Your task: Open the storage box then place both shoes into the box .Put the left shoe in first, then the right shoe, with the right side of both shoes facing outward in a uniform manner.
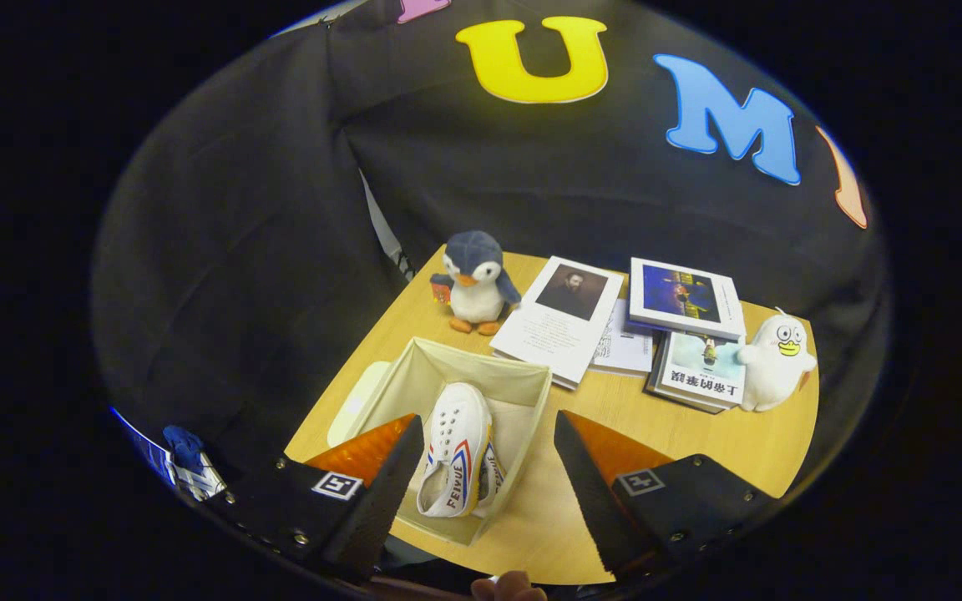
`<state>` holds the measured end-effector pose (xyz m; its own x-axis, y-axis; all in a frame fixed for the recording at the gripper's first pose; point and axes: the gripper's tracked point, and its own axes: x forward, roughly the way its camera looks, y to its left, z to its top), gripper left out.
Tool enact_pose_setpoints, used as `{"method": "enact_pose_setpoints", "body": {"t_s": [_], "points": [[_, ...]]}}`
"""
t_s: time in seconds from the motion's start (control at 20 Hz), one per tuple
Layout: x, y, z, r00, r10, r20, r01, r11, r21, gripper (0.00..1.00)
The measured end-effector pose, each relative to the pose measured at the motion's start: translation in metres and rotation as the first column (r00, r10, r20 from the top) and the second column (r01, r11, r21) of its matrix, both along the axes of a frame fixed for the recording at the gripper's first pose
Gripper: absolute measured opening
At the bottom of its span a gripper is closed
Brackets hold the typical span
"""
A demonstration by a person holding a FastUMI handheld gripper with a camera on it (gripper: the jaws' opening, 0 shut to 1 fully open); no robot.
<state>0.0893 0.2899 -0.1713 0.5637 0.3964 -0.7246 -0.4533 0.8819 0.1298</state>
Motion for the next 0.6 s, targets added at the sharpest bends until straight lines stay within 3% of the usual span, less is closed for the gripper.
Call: {"method": "enact_pose_setpoints", "body": {"t_s": [0.25,0.4,0.6], "points": [[0.014,-0.068,0.067,0.958,-0.171,0.228,0.155,0.984,0.085,0.97],[0.018,-0.121,0.109,0.883,-0.287,0.372,0.251,0.957,0.143,0.97],[0.007,-0.173,0.162,0.781,-0.373,0.501,0.309,0.928,0.209,0.97]]}}
